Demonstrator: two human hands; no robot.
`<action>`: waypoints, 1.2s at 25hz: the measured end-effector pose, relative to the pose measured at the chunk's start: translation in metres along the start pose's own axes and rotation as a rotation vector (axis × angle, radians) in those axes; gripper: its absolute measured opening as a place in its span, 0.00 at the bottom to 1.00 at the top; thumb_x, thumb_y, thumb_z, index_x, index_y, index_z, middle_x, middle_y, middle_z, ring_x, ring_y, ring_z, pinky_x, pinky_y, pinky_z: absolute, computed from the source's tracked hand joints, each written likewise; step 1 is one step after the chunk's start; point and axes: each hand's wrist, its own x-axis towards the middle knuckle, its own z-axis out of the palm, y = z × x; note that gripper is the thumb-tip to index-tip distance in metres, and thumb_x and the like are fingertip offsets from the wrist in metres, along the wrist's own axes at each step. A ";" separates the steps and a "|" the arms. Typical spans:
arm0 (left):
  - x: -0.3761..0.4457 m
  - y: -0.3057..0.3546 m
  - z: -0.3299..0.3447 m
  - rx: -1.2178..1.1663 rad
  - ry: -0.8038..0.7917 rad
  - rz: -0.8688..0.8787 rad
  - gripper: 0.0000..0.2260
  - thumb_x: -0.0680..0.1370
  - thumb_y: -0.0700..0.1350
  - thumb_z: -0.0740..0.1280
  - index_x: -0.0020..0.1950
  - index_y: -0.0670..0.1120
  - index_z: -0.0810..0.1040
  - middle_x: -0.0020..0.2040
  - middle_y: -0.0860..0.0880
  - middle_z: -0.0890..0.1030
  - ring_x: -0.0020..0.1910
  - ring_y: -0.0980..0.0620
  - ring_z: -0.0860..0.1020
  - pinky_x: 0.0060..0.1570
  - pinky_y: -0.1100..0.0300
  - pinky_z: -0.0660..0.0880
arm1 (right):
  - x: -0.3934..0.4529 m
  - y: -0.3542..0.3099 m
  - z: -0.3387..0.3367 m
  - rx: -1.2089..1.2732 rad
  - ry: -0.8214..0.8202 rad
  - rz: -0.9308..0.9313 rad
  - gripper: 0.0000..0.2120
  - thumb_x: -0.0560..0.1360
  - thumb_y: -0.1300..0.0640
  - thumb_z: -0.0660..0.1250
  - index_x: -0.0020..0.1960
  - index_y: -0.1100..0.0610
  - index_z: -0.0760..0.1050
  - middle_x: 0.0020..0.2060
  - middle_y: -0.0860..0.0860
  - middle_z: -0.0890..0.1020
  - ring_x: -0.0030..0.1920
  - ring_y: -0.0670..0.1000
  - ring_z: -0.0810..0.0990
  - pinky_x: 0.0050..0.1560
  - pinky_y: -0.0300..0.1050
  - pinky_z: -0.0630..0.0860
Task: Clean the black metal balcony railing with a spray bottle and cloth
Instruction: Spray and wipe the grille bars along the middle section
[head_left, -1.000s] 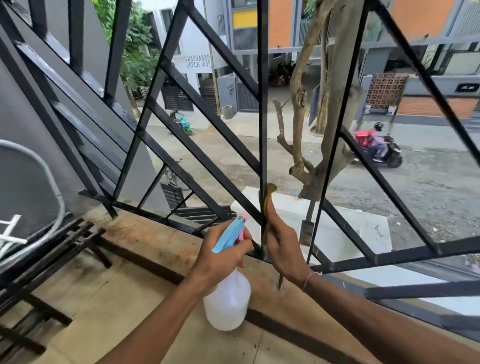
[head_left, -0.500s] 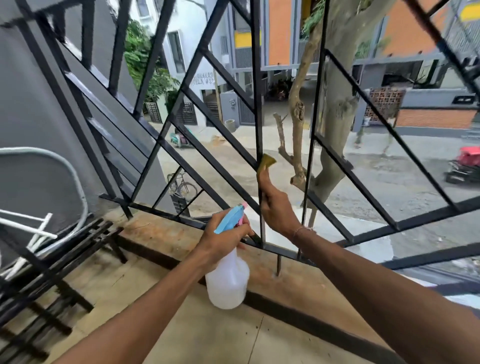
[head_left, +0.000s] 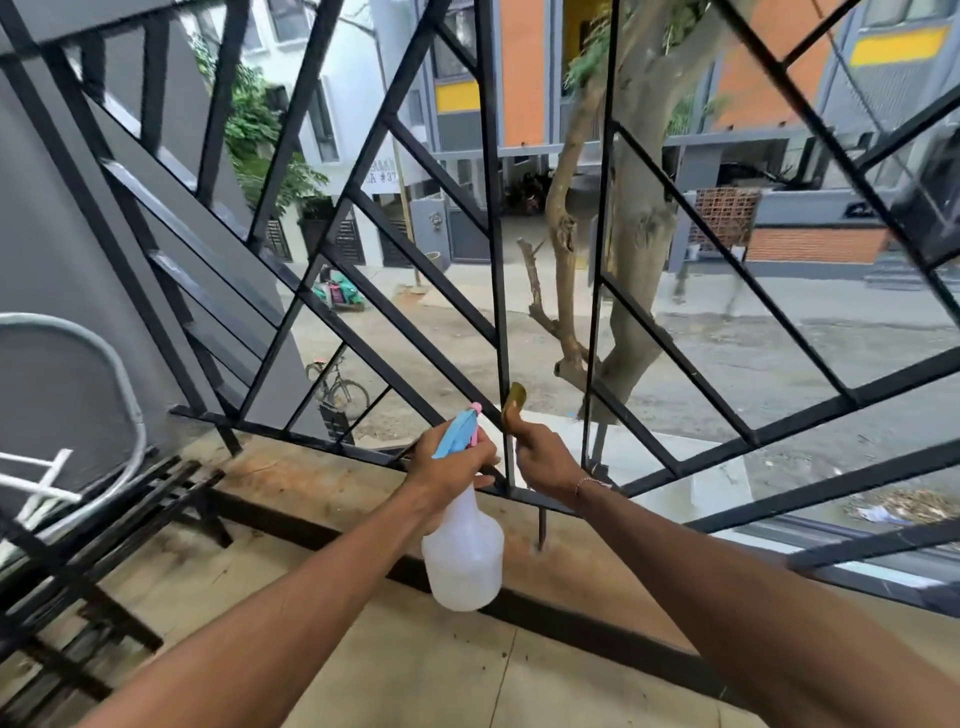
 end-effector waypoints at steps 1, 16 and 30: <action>0.002 -0.001 0.000 -0.005 0.001 0.002 0.07 0.75 0.35 0.73 0.41 0.47 0.81 0.43 0.41 0.82 0.51 0.40 0.84 0.50 0.45 0.85 | 0.002 -0.003 0.000 0.052 0.039 0.012 0.31 0.73 0.69 0.53 0.74 0.55 0.69 0.42 0.59 0.80 0.41 0.58 0.77 0.45 0.54 0.77; -0.002 0.026 -0.006 -0.011 0.048 0.032 0.07 0.78 0.37 0.72 0.56 0.39 0.82 0.46 0.43 0.84 0.48 0.48 0.84 0.54 0.50 0.83 | 0.019 -0.029 -0.013 0.042 0.134 -0.085 0.35 0.77 0.69 0.56 0.81 0.54 0.53 0.41 0.60 0.76 0.39 0.59 0.74 0.39 0.48 0.67; 0.027 -0.007 0.016 0.045 -0.009 0.025 0.04 0.78 0.34 0.70 0.46 0.42 0.82 0.41 0.42 0.82 0.42 0.49 0.83 0.36 0.58 0.81 | 0.002 0.045 0.054 0.570 -0.007 0.279 0.21 0.79 0.69 0.52 0.62 0.56 0.77 0.48 0.55 0.84 0.48 0.54 0.82 0.53 0.54 0.82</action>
